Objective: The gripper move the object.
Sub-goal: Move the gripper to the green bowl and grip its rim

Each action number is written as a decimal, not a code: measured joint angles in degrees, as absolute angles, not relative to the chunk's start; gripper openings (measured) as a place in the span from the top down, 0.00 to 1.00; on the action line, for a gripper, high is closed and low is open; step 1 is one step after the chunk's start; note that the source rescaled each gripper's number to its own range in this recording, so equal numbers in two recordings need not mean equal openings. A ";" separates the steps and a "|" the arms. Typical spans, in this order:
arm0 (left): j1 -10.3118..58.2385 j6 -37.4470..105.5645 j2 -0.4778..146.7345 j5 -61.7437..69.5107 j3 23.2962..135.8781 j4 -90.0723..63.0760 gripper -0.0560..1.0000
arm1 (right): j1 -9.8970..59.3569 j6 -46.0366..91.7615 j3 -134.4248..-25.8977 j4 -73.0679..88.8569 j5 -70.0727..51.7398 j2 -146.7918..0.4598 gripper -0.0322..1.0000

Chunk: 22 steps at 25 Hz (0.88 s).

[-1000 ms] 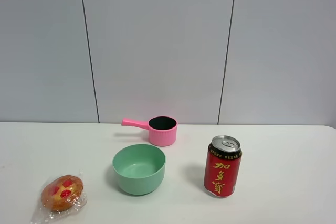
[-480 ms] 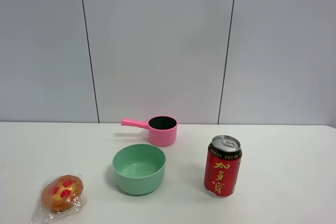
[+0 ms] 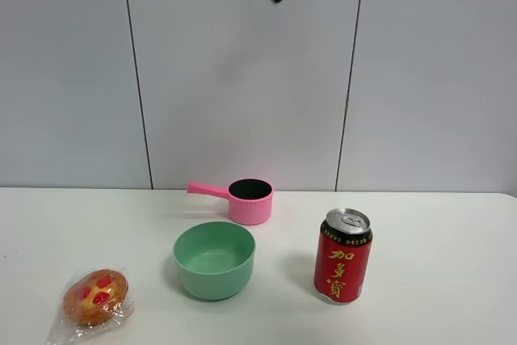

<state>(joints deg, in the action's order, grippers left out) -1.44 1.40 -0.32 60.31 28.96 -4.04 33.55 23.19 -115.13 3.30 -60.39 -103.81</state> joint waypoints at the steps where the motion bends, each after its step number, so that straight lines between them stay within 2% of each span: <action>1: -1.44 1.40 -0.32 60.31 28.96 -4.04 0.00 | 34.16 21.63 -116.26 3.14 -60.44 -106.77 0.00; 8: -1.44 1.40 -0.32 60.31 28.96 -4.04 0.00 | 34.80 8.80 -118.43 2.67 -61.70 -120.85 0.00; 14: -1.44 1.40 -0.32 60.31 28.96 -4.04 0.00 | 34.94 1.47 -118.50 2.67 -64.07 -125.78 0.01; 22: -1.44 1.40 -0.32 60.31 28.96 -4.04 0.00 | 38.26 0.00 -118.62 2.62 -65.71 -130.36 0.01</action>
<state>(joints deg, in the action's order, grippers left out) -1.44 1.40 -0.32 60.31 28.96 -4.04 38.26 0.00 -118.62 2.62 -65.71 -130.36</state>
